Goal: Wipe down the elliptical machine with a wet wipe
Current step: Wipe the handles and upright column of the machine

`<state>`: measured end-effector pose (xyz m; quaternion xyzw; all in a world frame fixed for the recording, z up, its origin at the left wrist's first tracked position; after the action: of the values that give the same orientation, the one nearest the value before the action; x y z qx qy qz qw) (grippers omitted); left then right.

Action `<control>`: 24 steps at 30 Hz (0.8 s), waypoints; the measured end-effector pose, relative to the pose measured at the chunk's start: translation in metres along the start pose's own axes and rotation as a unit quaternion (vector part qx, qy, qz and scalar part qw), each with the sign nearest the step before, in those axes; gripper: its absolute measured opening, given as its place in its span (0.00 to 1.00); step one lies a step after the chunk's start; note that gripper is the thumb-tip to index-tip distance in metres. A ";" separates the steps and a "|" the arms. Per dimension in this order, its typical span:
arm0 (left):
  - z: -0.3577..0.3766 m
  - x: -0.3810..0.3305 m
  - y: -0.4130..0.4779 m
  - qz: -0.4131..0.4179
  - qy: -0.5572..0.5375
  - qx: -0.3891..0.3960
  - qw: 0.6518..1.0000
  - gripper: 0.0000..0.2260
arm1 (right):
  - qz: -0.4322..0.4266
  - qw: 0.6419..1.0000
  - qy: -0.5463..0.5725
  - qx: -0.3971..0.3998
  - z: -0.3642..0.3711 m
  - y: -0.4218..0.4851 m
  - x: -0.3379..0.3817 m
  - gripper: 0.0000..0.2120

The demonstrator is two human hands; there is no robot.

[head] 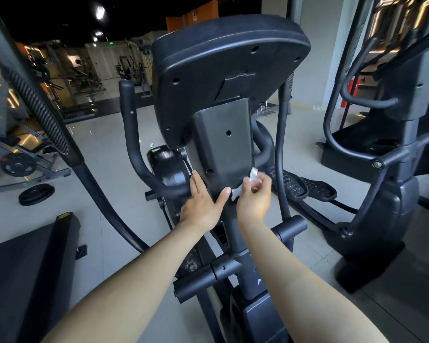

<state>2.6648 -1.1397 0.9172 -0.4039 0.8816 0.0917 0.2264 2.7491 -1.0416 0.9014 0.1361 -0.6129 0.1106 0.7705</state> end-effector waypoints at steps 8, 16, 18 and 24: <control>0.001 0.003 0.001 0.003 0.003 -0.005 1.000 0.47 | 0.089 0.995 0.034 -0.041 -0.015 -0.018 -0.022 0.01; 0.000 0.010 0.000 0.018 0.009 0.004 1.000 0.48 | -0.008 1.000 0.009 -0.026 0.005 0.006 0.024 0.08; 0.000 0.012 0.001 0.022 0.008 0.004 1.000 0.49 | 0.034 0.998 0.009 -0.047 -0.004 0.004 0.004 0.10; 0.003 0.014 0.004 0.020 -0.002 -0.001 1.000 0.50 | 0.159 0.985 0.028 -0.069 -0.019 -0.015 -0.046 0.15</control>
<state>2.6549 -1.1454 0.9076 -0.3858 0.8890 0.0980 0.2263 2.7612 -1.0496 0.8513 -0.0196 -0.6113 0.1927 0.7673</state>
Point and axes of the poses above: each hand's wrist, its own y-axis towards the middle knuckle, its own z-axis out of the palm, x = y × z, the point moved 2 cm from there along y, towards the middle knuckle, and after that the axes turned 7 degrees about x, right-handed, at the moved point
